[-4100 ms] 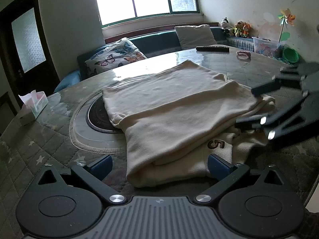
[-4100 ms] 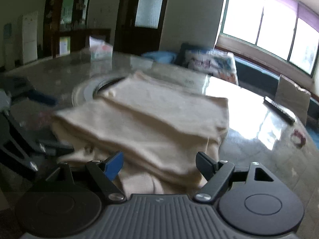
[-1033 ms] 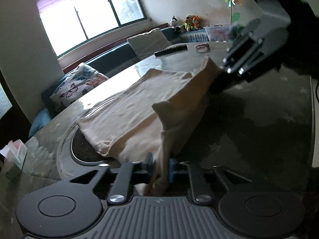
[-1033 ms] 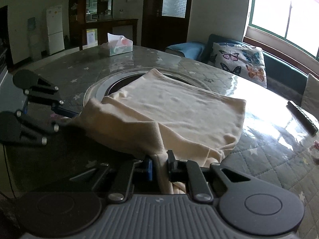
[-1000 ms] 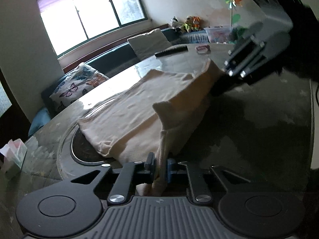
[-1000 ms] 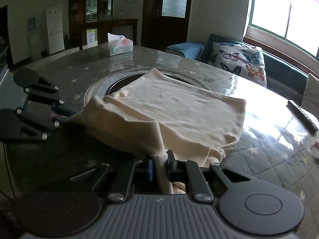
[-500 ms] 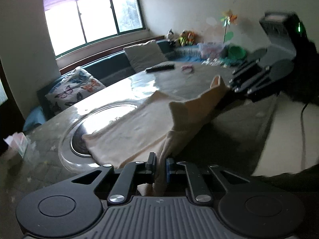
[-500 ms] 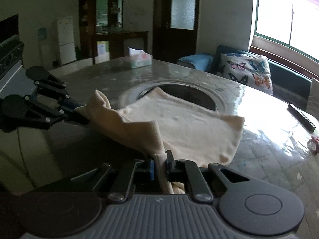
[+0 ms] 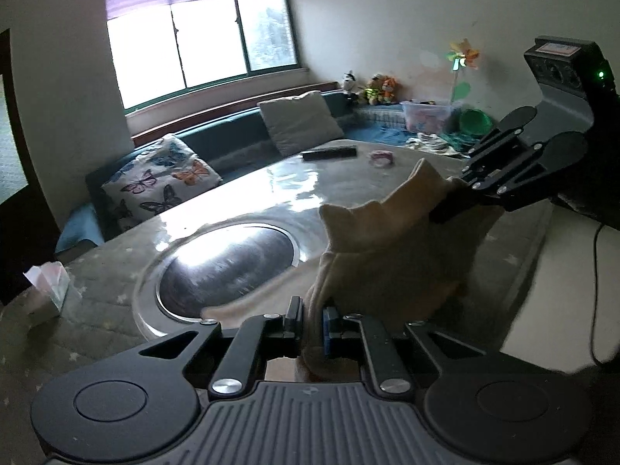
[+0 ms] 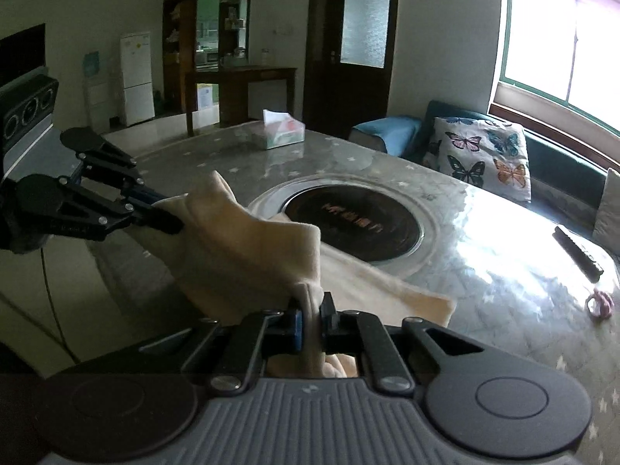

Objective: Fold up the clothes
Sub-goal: 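Lift the hem with both grippers and fold it over toward the collar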

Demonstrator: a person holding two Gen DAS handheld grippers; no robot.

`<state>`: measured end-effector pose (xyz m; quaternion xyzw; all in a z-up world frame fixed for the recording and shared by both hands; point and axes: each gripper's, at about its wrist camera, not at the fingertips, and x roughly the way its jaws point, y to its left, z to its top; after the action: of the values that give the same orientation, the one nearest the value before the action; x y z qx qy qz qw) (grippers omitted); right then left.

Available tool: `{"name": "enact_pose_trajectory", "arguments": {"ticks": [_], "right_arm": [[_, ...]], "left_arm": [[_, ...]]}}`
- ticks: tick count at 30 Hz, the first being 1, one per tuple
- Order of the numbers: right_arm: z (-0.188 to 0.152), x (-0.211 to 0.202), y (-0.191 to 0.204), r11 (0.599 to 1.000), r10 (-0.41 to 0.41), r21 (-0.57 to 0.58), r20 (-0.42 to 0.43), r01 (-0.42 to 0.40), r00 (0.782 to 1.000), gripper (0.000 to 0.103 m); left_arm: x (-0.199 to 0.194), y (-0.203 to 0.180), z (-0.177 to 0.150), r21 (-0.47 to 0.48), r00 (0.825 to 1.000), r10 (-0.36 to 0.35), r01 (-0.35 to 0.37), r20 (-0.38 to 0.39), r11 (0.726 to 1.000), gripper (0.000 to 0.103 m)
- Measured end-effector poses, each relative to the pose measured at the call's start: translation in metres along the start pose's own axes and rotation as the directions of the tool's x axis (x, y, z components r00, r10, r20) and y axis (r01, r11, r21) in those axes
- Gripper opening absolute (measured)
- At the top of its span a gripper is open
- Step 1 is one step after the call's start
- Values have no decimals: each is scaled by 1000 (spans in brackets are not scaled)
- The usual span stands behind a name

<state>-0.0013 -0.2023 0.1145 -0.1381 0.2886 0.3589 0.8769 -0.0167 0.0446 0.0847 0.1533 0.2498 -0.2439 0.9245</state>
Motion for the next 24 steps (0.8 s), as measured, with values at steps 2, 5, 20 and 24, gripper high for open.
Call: {"name": "enact_pose_trajectory", "arguments": {"ticks": [2, 5, 20, 24], "right_arm": [[11, 14, -13, 1000, 2, 9, -12, -2, 1000, 7], [26, 41, -35, 1000, 12, 23, -44, -11, 999, 7], [1, 150, -105, 969, -65, 225, -168, 102, 984, 43], [-7, 133, -119, 936, -159, 296, -126, 190, 979, 44]], "left_arm": [[19, 13, 8, -10, 1000, 6, -7, -14, 1000, 11], [52, 31, 15, -37, 999, 12, -14, -49, 999, 11], [150, 80, -5, -124, 968, 115, -145, -222, 982, 34], [144, 87, -4, -150, 961, 173, -208, -216, 967, 42]]}}
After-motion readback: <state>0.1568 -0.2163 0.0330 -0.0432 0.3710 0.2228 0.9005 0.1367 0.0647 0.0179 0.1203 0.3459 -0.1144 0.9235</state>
